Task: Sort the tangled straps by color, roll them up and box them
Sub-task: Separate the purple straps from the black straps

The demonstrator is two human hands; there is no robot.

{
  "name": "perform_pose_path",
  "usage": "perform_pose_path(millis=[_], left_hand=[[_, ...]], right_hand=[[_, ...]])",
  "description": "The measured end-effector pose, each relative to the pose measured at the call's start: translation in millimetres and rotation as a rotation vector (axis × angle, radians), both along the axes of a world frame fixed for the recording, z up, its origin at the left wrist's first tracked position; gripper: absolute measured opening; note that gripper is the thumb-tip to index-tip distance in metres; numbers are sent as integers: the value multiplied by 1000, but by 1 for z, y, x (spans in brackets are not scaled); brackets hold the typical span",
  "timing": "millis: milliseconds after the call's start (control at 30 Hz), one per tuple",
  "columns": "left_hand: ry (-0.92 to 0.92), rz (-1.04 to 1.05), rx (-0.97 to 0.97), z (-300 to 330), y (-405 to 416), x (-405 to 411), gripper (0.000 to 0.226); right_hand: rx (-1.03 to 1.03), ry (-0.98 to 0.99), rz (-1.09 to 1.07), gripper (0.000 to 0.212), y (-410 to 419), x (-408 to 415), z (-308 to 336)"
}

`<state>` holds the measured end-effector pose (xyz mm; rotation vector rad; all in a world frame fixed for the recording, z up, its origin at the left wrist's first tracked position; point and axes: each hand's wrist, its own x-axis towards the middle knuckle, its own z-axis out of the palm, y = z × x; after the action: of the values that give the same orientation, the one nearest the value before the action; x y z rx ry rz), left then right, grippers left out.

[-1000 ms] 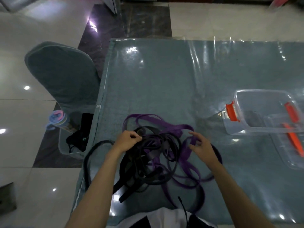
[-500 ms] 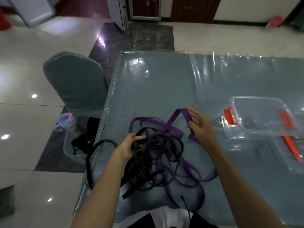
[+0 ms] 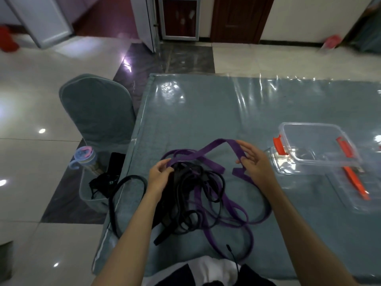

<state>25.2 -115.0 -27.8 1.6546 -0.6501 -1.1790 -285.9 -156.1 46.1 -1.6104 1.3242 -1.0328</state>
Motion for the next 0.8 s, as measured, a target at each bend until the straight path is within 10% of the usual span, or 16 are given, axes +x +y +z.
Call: perform_pose_path(millis=[233, 467, 700, 800], left_hand=[[-196, -87, -211, 30, 6, 33, 38], [-332, -225, 161, 2, 22, 41, 24], [-67, -212, 307, -9, 51, 36, 18], [77, -195, 298, 0, 52, 32, 16]], right_hand=[[-10, 116, -125, 59, 15, -16, -7], [194, 347, 83, 56, 28, -9, -49], [188, 796, 56, 45, 44, 17, -78], [-58, 610, 90, 26, 52, 45, -75]])
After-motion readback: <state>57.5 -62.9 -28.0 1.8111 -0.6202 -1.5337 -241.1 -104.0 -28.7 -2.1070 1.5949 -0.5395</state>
